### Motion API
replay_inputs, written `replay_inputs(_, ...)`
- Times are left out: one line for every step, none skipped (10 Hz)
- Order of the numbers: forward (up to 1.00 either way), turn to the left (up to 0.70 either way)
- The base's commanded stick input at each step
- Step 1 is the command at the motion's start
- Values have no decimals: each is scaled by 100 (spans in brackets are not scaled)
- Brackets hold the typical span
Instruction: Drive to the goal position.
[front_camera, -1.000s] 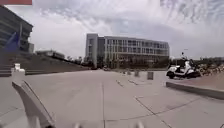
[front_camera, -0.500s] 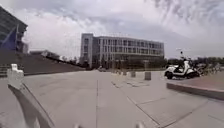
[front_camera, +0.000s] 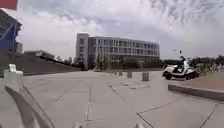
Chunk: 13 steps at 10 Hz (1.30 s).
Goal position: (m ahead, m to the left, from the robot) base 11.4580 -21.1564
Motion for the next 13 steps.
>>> replay_inputs(70,-14)
replay_inputs(70,-14)
replay_inputs(70,-14)
replay_inputs(70,-14)
replay_inputs(70,-14)
replay_inputs(70,-14)
replay_inputs(70,-12)
replay_inputs(70,-5)
replay_inputs(70,0)
replay_inputs(70,0)
replay_inputs(70,0)
replay_inputs(70,0)
replay_inputs(70,0)
